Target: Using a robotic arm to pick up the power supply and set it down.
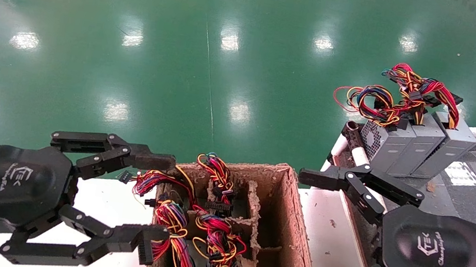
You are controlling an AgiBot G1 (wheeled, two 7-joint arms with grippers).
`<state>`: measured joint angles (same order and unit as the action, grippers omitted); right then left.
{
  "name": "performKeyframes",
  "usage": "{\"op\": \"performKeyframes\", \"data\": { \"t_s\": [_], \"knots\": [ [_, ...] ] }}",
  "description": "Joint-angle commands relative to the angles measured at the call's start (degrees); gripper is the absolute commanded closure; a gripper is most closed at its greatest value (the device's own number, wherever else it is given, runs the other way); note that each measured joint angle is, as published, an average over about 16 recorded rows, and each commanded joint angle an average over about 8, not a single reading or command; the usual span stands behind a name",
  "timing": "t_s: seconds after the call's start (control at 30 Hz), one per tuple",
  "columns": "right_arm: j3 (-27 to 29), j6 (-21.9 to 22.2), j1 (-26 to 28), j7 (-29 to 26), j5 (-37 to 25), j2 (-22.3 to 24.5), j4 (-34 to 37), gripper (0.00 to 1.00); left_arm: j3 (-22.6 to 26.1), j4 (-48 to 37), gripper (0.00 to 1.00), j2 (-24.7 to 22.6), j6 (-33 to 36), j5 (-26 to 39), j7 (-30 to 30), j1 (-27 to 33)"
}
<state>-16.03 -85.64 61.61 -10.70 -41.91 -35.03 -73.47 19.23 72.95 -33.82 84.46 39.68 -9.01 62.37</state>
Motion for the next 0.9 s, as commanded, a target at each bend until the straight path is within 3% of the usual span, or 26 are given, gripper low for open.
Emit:
{"op": "performKeyframes", "data": {
  "t_s": [0.03, 0.63, 0.9],
  "knots": [
    [0.0, 0.0, 0.0, 0.0, 0.0, 0.0, 0.0, 0.0, 0.0, 0.0, 1.0, 0.0, 0.0, 0.0, 0.0, 0.0],
    [-0.06, 0.06, -0.06, -0.03, -0.09, -0.03, 0.03, 0.0, 0.0, 0.0, 1.0, 0.0, 0.0, 0.0, 0.0, 0.0],
    [-2.0, 1.3, -0.22, -0.84, -3.11, -1.37, 0.2, 0.0, 0.01, -0.02, 1.0, 0.0, 0.01, 0.0, 0.01, 0.01]
  ]
}}
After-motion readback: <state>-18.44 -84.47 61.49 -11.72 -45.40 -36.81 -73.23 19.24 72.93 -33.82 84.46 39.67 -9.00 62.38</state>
